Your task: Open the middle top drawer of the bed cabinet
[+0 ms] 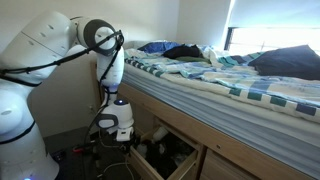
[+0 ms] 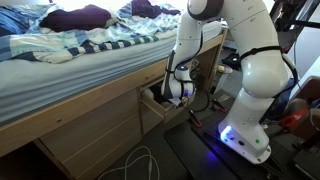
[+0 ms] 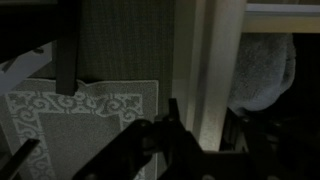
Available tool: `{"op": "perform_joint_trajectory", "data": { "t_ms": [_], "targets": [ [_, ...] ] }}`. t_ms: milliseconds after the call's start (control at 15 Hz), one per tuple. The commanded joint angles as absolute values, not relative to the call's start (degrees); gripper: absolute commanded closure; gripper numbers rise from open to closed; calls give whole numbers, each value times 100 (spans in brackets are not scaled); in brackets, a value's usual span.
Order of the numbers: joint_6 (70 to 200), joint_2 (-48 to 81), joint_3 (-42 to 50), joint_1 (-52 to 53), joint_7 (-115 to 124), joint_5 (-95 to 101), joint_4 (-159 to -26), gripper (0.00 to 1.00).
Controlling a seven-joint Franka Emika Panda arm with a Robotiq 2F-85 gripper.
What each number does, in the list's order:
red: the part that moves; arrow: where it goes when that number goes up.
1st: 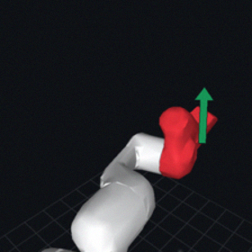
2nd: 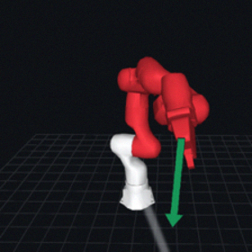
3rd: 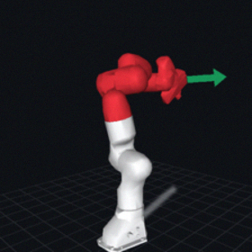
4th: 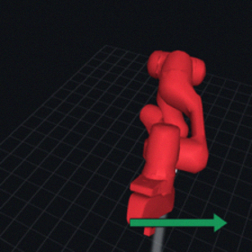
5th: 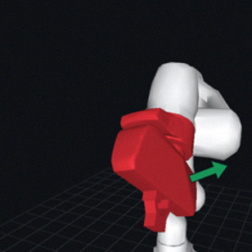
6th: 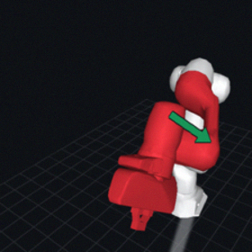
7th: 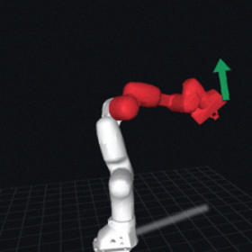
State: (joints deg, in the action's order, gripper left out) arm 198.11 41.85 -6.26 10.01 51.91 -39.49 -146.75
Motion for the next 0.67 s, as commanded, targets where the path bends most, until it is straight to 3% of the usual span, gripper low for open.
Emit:
{"op": "perform_joint_trajectory", "data": {
  "t_ms": [0,200,600],
  "targets": [
    [19534,3492,-368,1655,4836,-4164,-15431,28],
    [19530,3167,-94,2248,4707,-4431,-15753,4],
    [19652,2579,641,3466,4545,-5070,-16294,0]
  ]
}}
